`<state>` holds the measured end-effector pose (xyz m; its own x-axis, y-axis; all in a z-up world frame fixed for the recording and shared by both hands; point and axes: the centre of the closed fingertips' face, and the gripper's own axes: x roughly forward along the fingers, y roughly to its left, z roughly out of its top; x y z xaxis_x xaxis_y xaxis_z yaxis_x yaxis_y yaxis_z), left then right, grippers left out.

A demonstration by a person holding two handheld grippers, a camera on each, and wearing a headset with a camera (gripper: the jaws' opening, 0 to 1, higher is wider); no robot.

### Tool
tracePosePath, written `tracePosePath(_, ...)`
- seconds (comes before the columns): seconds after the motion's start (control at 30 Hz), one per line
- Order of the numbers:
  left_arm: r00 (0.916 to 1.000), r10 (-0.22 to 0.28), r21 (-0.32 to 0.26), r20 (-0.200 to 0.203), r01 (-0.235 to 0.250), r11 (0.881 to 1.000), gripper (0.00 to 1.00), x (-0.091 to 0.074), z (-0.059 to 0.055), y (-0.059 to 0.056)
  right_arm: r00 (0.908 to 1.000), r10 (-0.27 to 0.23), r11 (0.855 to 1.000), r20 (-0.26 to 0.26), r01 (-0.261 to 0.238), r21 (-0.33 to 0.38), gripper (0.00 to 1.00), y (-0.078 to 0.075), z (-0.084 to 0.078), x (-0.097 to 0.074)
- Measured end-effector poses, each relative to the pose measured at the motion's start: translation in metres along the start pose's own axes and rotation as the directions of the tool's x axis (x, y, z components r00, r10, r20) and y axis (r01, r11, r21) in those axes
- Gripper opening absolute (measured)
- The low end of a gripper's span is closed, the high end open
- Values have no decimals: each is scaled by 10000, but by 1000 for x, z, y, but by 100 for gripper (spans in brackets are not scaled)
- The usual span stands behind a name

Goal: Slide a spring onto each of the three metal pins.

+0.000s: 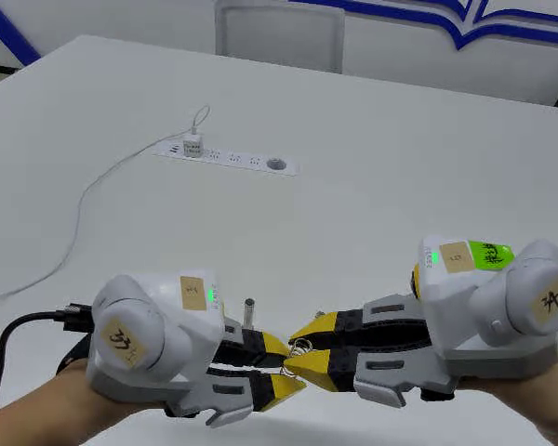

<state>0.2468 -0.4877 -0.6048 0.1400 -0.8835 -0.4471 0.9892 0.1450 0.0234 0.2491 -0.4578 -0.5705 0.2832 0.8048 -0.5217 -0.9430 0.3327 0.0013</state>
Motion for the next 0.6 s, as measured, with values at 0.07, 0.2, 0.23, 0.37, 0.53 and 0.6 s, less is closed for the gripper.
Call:
tracePosePath(0.07,10000,30,-121,-15,-31,9999,22,-1,-2,0,10000,-34,10000,-77,33,-58,11,-1,-1,1)
tracePosePath(0.2,9998,204,-264,-82,-207,9994,28,-4,-6,3,9999,-88,9999,-106,88,-75,11,-2,-2,1)
tracePosePath(0.23,9998,192,-288,-42,-193,9994,28,-5,-6,3,9999,-97,9999,-102,96,-54,11,-2,-2,1)
tracePosePath(0.37,9993,358,-432,117,-353,9984,36,-8,-6,4,9996,-251,9997,-90,250,-61,11,-6,-2,-1)
tracePosePath(0.53,9973,716,-514,130,-708,9962,47,-12,-9,10,9977,-674,9977,-96,675,68,11,-20,-6,-8)
tracePosePath(0.6,9977,663,-722,149,-650,9953,50,-14,-11,10,9964,-840,9963,-71,841,182,11,-26,-7,-11)
